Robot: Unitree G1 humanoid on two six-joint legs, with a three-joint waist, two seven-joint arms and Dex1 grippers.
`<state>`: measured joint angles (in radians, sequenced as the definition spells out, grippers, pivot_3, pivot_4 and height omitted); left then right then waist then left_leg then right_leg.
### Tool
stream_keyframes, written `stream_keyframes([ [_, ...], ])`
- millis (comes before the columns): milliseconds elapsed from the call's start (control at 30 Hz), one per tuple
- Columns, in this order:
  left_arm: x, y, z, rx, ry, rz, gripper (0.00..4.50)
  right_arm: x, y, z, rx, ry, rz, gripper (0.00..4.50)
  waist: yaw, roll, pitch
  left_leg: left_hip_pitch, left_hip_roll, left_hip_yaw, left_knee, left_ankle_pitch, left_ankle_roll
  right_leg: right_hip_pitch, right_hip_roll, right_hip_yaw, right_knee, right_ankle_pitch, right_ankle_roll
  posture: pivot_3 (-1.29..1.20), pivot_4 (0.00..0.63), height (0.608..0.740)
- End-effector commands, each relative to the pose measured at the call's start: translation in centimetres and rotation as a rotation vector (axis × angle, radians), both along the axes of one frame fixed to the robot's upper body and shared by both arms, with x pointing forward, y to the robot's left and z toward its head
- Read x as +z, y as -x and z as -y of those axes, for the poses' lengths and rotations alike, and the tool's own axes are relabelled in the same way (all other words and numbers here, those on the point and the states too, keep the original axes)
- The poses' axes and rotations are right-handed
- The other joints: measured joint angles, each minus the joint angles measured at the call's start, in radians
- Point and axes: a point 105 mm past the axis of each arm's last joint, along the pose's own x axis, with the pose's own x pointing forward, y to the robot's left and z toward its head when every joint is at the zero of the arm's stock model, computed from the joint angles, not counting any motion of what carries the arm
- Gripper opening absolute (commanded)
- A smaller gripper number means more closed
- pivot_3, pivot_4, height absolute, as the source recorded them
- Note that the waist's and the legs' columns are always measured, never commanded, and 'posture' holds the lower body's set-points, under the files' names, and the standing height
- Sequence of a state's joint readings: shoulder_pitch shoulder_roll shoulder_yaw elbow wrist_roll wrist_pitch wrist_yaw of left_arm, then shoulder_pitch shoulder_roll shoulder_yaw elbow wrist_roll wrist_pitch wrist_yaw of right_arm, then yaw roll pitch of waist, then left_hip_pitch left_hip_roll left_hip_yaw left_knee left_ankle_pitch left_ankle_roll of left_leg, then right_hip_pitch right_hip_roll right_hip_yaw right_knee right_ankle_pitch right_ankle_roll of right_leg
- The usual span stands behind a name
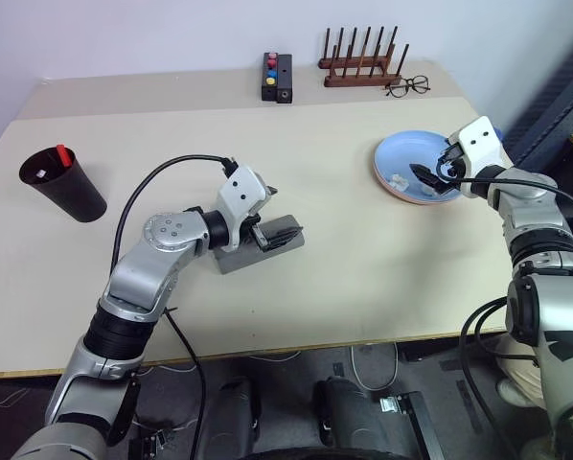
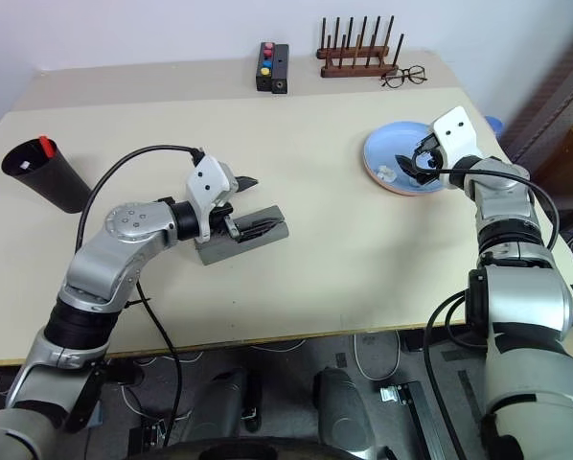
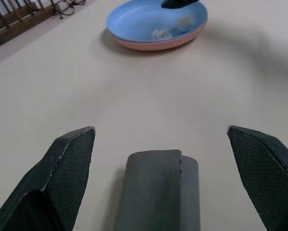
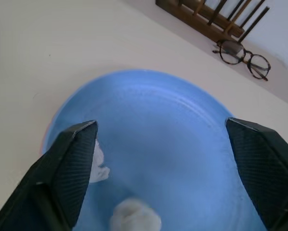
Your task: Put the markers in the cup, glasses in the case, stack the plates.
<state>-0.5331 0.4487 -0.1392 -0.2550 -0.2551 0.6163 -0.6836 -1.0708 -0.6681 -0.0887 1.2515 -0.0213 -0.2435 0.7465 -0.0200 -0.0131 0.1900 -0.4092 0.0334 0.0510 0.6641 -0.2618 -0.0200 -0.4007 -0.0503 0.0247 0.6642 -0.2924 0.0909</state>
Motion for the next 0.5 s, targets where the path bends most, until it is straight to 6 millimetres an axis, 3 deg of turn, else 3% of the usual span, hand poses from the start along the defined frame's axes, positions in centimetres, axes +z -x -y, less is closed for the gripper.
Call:
stream_keyframes([
  [33,2.9,-0.6,-2.7,0.127,0.175,0.113,4.5,4.5,0.8,-2.0,0.181,-0.065,0.149,4.44,-0.001,0.0,0.0,0.0,0.0,0.0,0.0,0.0,0.0,0.0,0.0,0.0,0.0,0.0,0.0,0.0,0.15,0.74],
  [133,2.2,-0.1,-4.6,0.146,0.186,0.082,4.5,3.6,2.9,-3.4,0.391,-0.076,0.065,4.44,0.0,0.0,0.0,0.0,0.001,0.0,-0.001,0.0,0.0,0.0,0.001,0.0,0.0,0.0,0.0,0.0,0.15,0.74],
  [233,1.4,1.6,-6.2,0.102,0.201,0.021,4.5,2.5,6.1,-3.4,0.542,-0.054,-0.049,4.44,0.01,0.0,0.0,0.0,0.003,-0.002,-0.001,0.0,0.0,0.001,0.0,-0.001,0.0,0.0,0.0,0.0,0.15,0.74],
  [500,0.4,6.9,-11.4,0.159,0.139,-0.015,4.5,1.7,12.7,0.1,0.499,-0.026,-0.194,4.44,0.005,0.001,0.0,0.0,-0.001,-0.001,0.0,-0.003,0.004,0.002,-0.011,-0.003,-0.002,0.0,0.0,0.0,0.15,0.74],
])
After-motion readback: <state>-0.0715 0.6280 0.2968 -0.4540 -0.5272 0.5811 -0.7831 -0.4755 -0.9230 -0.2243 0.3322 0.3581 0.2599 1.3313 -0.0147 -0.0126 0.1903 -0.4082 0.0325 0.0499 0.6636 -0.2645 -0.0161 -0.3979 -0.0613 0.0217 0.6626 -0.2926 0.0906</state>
